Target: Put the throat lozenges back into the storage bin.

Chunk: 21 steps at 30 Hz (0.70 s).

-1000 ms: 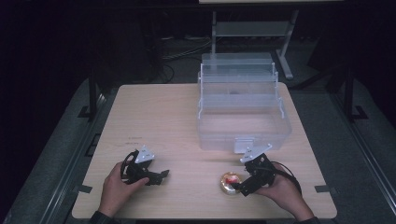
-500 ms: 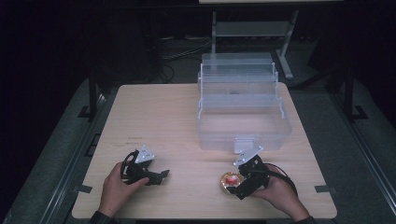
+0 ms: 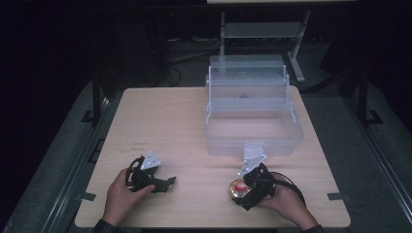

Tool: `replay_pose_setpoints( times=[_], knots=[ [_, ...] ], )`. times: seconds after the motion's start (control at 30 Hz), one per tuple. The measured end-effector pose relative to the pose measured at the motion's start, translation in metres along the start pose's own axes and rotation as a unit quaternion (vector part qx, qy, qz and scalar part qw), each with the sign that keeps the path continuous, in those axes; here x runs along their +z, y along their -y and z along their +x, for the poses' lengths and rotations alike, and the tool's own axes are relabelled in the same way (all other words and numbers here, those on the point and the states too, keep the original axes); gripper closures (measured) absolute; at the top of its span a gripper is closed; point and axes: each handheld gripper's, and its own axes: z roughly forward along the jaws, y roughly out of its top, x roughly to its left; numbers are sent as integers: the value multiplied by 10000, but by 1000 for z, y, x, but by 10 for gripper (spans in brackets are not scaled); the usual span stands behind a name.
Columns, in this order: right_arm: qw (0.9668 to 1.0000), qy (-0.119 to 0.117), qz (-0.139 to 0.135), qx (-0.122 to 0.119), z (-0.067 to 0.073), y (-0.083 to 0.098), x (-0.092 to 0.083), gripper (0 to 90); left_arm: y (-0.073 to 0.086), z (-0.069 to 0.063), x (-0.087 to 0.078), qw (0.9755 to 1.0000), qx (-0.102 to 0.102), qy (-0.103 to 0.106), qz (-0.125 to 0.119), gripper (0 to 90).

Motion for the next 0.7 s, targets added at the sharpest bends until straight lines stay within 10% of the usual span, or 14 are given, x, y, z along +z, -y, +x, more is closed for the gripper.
replay_pose_setpoints(
  times=[0.7],
  knots=[
    [9996,-36,202,-169,4,2,14,142,0,0,0,10000,11,2,23,109]
  ],
)
